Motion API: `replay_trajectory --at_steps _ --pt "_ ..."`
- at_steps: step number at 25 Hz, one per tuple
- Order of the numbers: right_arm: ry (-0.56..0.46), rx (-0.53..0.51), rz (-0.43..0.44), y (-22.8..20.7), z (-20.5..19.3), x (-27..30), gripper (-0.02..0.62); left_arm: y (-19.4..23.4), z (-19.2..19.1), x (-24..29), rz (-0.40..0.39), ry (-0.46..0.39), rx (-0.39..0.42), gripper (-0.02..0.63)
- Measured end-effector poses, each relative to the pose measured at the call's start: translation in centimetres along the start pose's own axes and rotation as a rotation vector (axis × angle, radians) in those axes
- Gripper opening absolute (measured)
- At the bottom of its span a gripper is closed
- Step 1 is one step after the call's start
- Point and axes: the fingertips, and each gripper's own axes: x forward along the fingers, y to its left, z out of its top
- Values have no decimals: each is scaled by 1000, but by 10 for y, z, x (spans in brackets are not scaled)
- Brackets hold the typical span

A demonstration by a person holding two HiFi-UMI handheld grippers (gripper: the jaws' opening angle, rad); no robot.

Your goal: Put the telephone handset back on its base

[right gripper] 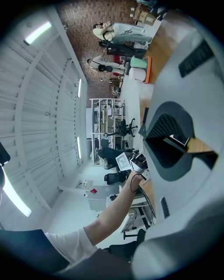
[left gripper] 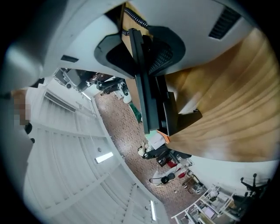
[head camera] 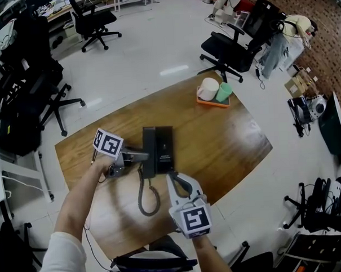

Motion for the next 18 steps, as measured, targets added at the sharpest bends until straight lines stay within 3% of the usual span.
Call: replay_trajectory --at_steps 8,13,18 --pt "3 59 -11 -1 -2 3 2 -6 5 -2 -62 -8 -9 78" --pt "10 49 -9 -3 -5 0 2 -5 23 -11 -83 -95 -58 75" --pt "13 64 -22 -5 -7 -1 2 4 17 -6 -95 -74 -75 75"
